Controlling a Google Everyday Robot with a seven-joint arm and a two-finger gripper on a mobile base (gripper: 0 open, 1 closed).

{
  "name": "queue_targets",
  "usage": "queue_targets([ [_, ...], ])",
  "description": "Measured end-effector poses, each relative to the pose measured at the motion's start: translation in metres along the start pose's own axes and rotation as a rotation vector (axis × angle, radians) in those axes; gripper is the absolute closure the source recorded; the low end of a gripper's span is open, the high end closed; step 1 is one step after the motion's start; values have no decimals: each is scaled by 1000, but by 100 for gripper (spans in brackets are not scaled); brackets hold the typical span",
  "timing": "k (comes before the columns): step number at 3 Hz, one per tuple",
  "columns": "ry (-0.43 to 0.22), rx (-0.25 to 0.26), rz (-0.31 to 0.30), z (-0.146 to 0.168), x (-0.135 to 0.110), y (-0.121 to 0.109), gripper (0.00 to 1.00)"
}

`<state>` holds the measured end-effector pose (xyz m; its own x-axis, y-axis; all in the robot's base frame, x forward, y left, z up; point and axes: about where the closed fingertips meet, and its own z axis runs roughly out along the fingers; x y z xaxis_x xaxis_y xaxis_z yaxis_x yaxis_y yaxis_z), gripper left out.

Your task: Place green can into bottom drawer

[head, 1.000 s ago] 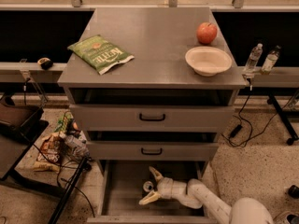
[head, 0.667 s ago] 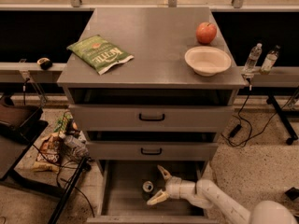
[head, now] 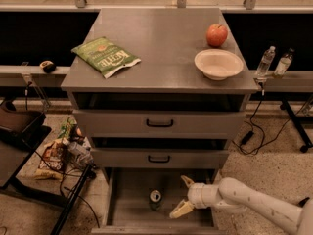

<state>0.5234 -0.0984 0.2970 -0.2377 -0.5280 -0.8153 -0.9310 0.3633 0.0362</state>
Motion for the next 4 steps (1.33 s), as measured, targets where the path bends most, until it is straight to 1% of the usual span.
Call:
queue_targets([
  [1,147,83,37,-31,-20,-4,0],
  [2,175,116,43,-48,-38,1,0],
  [3,174,115,43,-48,-38,1,0],
  [4,240,151,25,-60,-35,-1,0],
])
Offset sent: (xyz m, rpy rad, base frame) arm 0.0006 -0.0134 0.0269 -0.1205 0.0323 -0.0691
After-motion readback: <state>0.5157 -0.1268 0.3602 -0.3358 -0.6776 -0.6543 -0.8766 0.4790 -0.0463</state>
